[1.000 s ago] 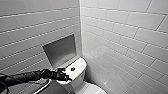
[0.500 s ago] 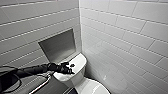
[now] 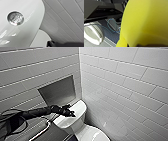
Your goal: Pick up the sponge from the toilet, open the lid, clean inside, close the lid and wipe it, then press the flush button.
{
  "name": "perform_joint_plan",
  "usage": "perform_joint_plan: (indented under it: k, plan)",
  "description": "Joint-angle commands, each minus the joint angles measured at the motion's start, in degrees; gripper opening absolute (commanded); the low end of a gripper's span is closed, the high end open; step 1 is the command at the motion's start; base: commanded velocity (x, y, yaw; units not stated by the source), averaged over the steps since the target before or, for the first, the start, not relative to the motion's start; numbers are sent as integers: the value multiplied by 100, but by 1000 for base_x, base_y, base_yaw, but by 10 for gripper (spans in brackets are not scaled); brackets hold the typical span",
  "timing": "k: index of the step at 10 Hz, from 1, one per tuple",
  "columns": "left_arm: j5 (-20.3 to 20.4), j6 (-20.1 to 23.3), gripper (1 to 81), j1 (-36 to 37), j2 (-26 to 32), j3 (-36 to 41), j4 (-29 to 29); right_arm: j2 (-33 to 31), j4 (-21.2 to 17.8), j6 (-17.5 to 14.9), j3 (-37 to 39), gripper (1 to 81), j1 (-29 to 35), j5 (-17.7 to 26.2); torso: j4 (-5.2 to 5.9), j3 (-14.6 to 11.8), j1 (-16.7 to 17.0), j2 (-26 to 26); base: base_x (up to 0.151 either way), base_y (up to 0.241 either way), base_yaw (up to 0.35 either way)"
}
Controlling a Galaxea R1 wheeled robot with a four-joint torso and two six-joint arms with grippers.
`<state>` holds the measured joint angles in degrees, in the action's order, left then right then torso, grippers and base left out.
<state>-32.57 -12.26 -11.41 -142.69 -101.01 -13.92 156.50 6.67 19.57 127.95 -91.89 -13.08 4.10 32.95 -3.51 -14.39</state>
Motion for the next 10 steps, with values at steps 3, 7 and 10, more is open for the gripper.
perform_joint_plan:
  k: [3, 7, 10]
  plan:
    - [-118, -540, 10, 1163, -620, -1429, -383, -38, 71, 38, -44, 10, -80, 394, 0, 2, 0, 0, 0, 0, 0]
    - [-135, -575, 10, 1338, -1059, -2246, -366, -3, 71, 39, 18, 10, -80, 394, 0, 5, 0, 2, 0, 0, 0]
    - [-144, -575, 10, 1409, -1218, -2626, -313, 24, 71, 39, 53, 10, -80, 394, 0, 238, 0, 2, 0, 0, 0]
